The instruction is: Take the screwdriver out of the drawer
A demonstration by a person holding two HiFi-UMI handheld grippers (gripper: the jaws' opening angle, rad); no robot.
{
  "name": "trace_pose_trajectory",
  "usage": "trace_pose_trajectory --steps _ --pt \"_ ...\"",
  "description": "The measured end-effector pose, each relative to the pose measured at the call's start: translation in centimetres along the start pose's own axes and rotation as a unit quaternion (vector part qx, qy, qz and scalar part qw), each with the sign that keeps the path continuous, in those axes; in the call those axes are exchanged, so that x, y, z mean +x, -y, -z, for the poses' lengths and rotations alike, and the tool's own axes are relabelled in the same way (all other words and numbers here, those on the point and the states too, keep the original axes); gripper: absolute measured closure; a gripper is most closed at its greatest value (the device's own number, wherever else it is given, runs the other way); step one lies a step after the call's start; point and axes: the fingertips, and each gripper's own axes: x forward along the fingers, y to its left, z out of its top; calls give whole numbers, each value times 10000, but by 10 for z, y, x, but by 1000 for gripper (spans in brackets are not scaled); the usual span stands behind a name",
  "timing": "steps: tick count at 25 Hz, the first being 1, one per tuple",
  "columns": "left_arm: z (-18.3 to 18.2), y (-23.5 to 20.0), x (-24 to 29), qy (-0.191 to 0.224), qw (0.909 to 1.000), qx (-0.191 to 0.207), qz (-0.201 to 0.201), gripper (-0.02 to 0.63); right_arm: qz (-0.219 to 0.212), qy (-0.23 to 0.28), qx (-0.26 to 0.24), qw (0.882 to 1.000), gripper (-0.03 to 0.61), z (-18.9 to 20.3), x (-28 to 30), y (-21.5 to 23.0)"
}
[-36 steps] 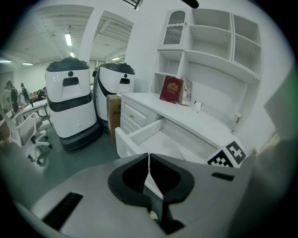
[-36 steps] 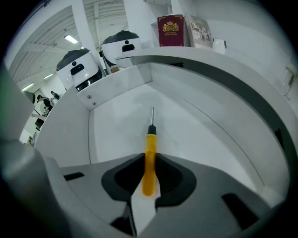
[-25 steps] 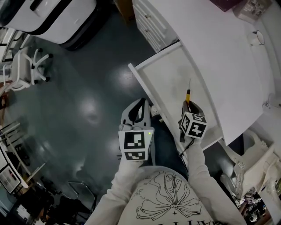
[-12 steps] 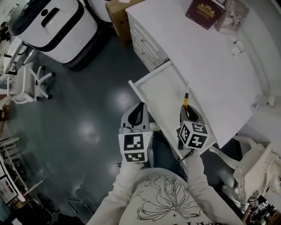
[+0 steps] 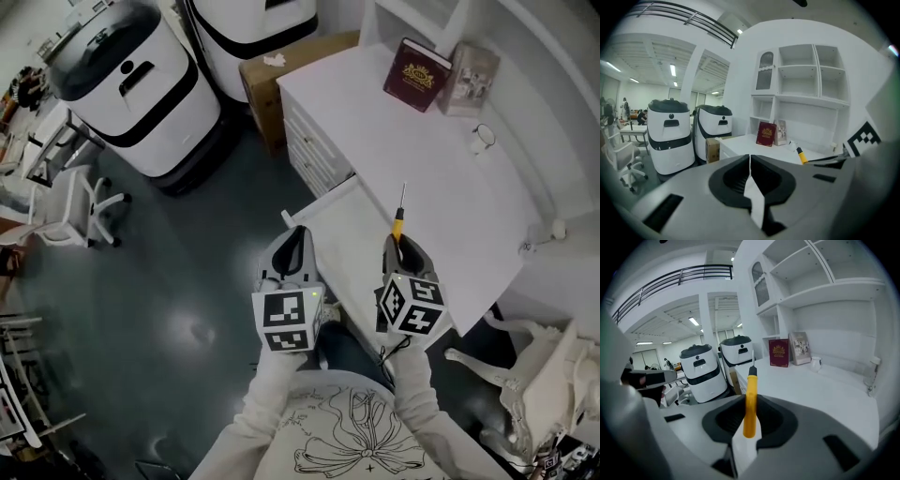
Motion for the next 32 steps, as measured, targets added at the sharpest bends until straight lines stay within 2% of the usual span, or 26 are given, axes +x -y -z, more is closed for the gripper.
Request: trace_pose_trajectory --steps 13,25,32 --pt "-86 6 -29 900 9956 264 -28 603 -162 1073 -225 9938 509 -89 -44 -29" --pt "-119 17 -53 1324 9905 367 17 603 -240 1714 -409 9841 509 -132 -84 -42" --pt "-123 19 -59 1396 9893 427 65 603 -248 1815 -467 9820 509 -135 -88 -50"
